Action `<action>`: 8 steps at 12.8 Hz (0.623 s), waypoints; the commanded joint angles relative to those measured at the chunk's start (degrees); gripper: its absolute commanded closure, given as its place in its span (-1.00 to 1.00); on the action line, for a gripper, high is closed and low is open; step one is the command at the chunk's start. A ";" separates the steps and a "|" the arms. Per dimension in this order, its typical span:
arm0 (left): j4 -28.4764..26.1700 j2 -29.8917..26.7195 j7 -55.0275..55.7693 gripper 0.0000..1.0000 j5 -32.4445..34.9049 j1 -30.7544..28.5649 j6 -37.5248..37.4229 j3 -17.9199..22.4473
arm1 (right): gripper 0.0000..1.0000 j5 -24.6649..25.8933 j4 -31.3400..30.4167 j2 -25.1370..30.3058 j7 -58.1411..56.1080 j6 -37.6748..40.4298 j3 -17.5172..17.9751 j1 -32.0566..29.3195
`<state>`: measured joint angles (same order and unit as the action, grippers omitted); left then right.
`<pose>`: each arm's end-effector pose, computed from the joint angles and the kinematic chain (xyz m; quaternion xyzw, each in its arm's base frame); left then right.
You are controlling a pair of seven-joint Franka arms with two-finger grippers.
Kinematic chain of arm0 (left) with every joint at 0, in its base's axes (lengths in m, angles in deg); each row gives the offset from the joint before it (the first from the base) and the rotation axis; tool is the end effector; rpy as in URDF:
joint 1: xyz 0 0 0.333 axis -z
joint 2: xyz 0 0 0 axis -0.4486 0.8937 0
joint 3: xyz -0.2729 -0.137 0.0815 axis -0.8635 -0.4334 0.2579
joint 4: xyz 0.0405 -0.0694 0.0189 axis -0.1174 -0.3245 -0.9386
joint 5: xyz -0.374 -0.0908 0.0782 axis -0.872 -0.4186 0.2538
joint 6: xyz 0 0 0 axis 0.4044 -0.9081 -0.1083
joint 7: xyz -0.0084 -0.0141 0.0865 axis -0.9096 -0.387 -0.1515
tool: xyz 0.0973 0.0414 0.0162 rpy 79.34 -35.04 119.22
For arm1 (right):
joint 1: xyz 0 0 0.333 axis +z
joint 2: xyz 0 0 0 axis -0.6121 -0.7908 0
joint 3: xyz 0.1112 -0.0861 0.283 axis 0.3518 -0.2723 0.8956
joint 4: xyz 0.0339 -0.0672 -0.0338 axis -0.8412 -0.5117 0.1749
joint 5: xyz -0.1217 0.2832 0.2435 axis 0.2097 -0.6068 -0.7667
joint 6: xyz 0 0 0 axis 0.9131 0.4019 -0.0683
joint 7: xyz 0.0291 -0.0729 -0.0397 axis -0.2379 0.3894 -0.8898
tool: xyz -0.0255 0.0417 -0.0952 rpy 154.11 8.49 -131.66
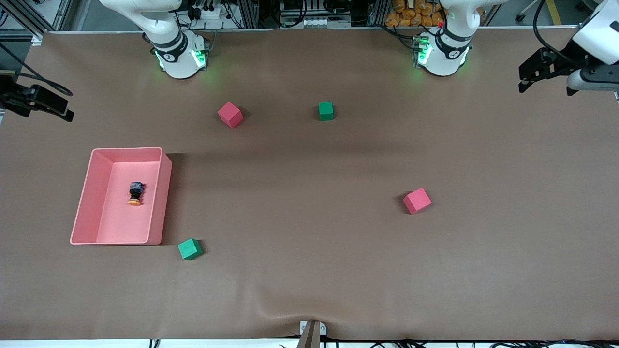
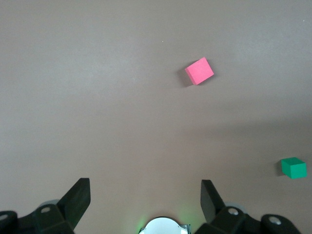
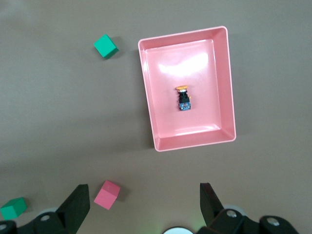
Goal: Place and upright button with both arms
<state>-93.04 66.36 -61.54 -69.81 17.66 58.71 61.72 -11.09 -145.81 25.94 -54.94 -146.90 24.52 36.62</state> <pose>0.4899 -0.0598 0.6731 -0.9983 0.0537 0.0110 0.0175 0.5389 0.0052 0.6668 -0.9977 0.0621 0.0239 0.0105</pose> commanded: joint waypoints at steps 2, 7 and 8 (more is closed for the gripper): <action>0.98 -0.10 -1.17 -1.00 -0.74 -1.20 -2.46 0.49 | -1.00 -0.02 -5.58 4.35 -1.77 -3.18 -1.29 0.86; 1.33 0.87 -1.00 -1.00 -0.92 -1.11 -2.55 0.66 | -1.00 0.08 -5.58 4.35 -5.82 -2.83 -1.38 -0.11; 1.15 0.87 -0.73 -1.00 -0.92 -1.11 -2.55 0.57 | -1.00 0.08 -5.49 4.17 -5.82 -2.83 -1.38 -0.19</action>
<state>-92.89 66.79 -61.55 -69.81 17.08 57.33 62.48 -11.04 -149.70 28.75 -59.77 -149.08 23.11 36.76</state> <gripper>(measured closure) 0.000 0.000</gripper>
